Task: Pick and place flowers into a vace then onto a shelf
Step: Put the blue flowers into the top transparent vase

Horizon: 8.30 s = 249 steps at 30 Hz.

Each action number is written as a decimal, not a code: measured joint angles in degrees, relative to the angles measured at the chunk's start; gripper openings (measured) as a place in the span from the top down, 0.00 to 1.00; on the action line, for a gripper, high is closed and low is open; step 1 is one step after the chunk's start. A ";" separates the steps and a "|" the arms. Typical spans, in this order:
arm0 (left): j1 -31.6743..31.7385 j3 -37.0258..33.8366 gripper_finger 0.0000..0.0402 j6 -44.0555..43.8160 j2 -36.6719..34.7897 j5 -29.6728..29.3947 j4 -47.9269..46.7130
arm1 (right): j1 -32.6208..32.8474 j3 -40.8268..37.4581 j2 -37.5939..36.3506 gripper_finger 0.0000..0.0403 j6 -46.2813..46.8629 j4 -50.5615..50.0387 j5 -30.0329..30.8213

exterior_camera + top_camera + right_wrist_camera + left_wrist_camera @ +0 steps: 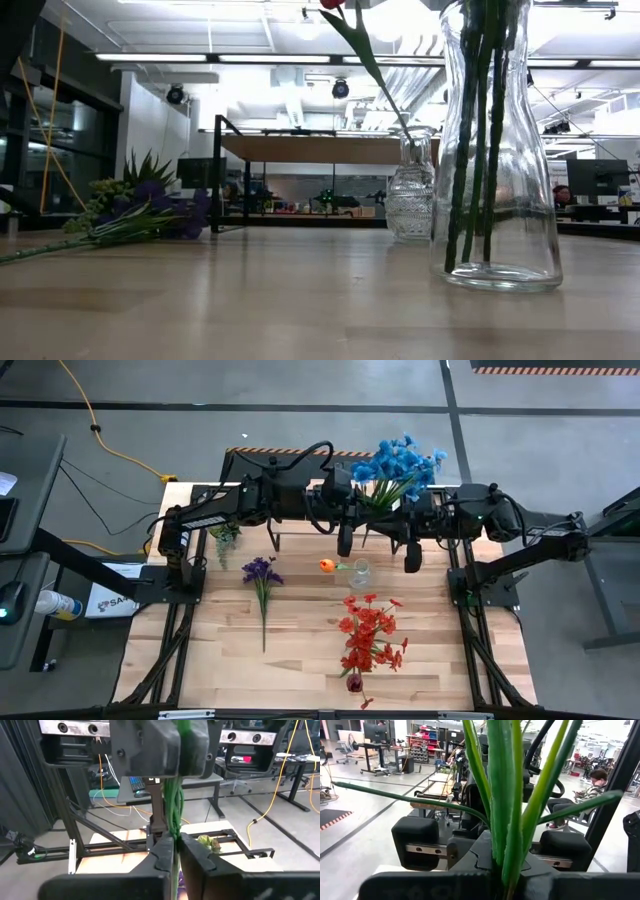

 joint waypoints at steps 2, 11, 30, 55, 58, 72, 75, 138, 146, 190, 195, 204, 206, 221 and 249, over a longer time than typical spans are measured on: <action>0.00 0.00 0.90 -0.40 0.00 0.00 -0.02 | 0.00 0.00 0.00 0.96 0.51 -0.01 0.03; 0.00 0.00 0.88 -2.29 0.00 0.11 -1.40 | -0.02 -0.04 0.00 0.99 1.17 -0.26 0.16; -0.11 -0.02 0.68 -6.84 0.00 0.01 -4.52 | -0.07 -0.07 -1.11 1.00 2.24 -2.63 3.24; -0.15 -0.11 0.42 -6.81 -0.14 2.33 -4.82 | -0.13 0.00 -8.27 1.00 3.57 -6.58 10.77; -0.17 -0.09 0.38 -5.73 -0.42 2.54 -4.50 | -0.13 0.02 -8.41 1.00 3.75 -6.61 10.90; -0.15 -0.12 0.27 -0.91 -3.49 2.18 -8.93 | -0.15 0.11 -8.46 1.00 4.87 -8.04 11.29; -0.15 -0.13 0.25 -0.25 -5.24 2.04 -13.15 | -0.11 0.11 -8.37 1.00 6.57 -10.87 11.14; -0.11 -15.54 0.25 -13.19 -9.09 -35.61 -65.86 | -3.69 -44.57 -8.39 1.00 22.81 33.29 9.61; -0.11 -15.54 0.25 -13.21 -9.09 -35.63 -65.85 | -3.60 -47.45 -8.20 1.00 22.60 36.65 9.04; -0.11 -15.52 0.25 -13.29 -9.09 -38.62 -65.85 | 2.80 -47.65 0.08 1.00 15.14 35.96 19.70; -0.11 -15.52 0.25 -13.28 -9.09 -38.64 -65.85 | 2.80 -51.87 0.10 1.00 17.44 41.27 20.02; -0.11 -15.52 0.25 -13.28 -9.09 -38.66 -65.84 | 2.80 -55.36 0.07 1.00 18.00 48.87 20.15; -0.11 -15.52 0.25 -13.28 -9.09 -38.66 -65.85 | 2.80 -55.36 0.07 1.00 17.71 48.46 19.71; -0.11 -15.52 0.25 -13.26 -9.09 -39.21 -65.85 | 2.80 -55.34 0.07 1.00 19.54 43.39 19.01; -0.11 -15.52 0.25 -13.26 -9.09 -39.15 -65.85 | 2.80 -55.32 -0.11 0.73 19.08 43.21 16.23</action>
